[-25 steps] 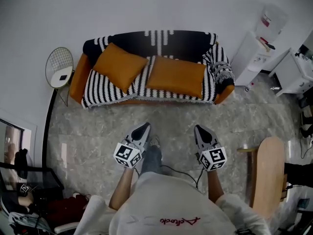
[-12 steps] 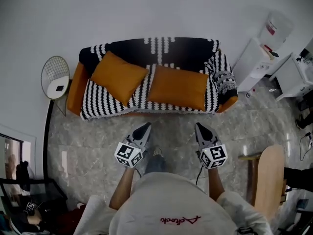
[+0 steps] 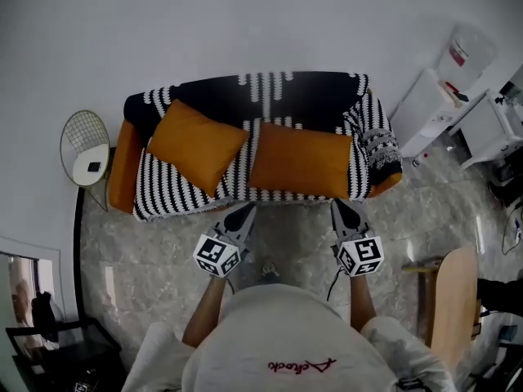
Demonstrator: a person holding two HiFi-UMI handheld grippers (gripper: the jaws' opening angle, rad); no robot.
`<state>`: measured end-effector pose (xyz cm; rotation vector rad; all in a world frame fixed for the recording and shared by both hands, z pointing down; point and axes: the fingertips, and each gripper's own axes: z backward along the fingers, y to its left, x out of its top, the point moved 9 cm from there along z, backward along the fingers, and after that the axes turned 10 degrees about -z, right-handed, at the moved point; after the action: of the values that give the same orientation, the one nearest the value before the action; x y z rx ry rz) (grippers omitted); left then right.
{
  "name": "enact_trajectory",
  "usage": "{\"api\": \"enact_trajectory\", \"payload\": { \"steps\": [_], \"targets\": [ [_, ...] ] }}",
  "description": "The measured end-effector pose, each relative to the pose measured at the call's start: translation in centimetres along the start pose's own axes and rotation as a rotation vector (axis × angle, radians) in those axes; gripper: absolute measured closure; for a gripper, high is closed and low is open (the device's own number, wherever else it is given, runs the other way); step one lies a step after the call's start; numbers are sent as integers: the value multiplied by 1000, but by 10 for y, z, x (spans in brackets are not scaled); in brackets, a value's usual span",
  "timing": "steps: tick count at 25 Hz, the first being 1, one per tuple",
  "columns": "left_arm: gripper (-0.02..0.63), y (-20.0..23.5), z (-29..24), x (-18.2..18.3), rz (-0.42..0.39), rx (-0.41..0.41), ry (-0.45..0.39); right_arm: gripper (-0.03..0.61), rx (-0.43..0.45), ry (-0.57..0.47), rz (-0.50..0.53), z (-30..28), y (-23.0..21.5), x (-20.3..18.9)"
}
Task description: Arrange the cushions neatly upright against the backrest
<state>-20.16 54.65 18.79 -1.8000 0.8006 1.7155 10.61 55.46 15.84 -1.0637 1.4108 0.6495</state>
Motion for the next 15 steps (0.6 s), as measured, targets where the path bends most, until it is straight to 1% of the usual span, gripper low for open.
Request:
{"api": "enact_trajectory", "payload": {
  "steps": [3, 9, 15],
  "targets": [
    [572, 13, -11, 0, 7, -24, -5, 551, -33, -6, -5, -8, -4, 1],
    [572, 9, -34, -13, 22, -96, 17, 551, -91, 7, -26, -5, -15, -11],
    [572, 19, -52, -19, 27, -120, 30, 551, -115, 18, -41, -12, -25, -18]
  ]
}}
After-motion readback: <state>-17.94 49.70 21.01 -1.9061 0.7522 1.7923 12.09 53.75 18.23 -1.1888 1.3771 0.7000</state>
